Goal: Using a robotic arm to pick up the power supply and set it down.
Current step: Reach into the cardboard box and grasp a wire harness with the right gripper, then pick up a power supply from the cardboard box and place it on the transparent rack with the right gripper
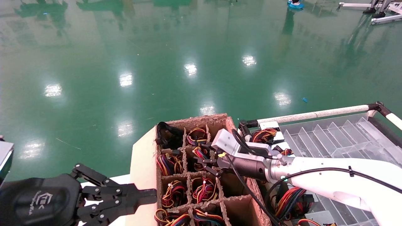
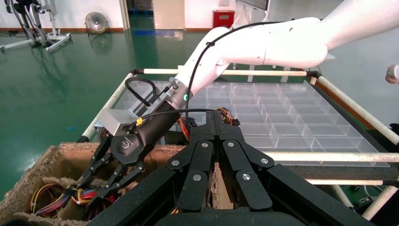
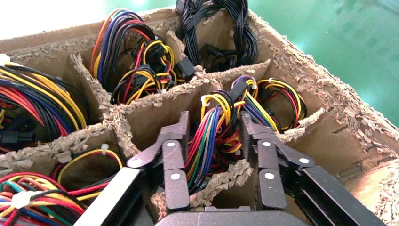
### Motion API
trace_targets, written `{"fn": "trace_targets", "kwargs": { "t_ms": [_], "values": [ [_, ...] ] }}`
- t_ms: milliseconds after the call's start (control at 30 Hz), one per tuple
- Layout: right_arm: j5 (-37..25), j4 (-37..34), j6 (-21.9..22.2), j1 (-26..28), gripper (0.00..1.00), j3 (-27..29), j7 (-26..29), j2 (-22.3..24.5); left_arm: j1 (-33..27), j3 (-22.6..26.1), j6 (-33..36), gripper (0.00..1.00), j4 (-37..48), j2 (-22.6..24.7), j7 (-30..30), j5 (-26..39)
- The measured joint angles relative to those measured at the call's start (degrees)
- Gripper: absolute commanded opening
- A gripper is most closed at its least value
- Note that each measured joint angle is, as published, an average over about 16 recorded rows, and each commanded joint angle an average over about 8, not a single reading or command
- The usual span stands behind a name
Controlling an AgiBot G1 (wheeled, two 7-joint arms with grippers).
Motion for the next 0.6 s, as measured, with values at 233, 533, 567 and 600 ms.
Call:
{"fn": "trace_targets", "kwargs": {
  "t_ms": [233,533,567,600],
  "values": [
    [0.18,0.24,-0.15,-0.34,0.0,0.04,1.15,0.36,-0.01,0.03,-0.01,0.02,0.0,-0.01,0.01,-0.02],
    [2.56,2.03,-1.8,-0.44,0.0,1.26,2.88,1.92,-0.01,0.06,-0.03,0.65,0.0,-0.03,0.03,-0.04],
    [3.07,2.4,-2.09,-0.38,0.0,1.56,3.08,2.24,-0.01,0.07,-0.03,0.75,0.0,-0.03,0.03,-0.05],
    [3.62,2.8,-2.39,-0.3,0.0,1.89,3.28,2.59,-0.02,0.07,-0.03,0.83,0.0,-0.03,0.04,-0.05]
  ]
}}
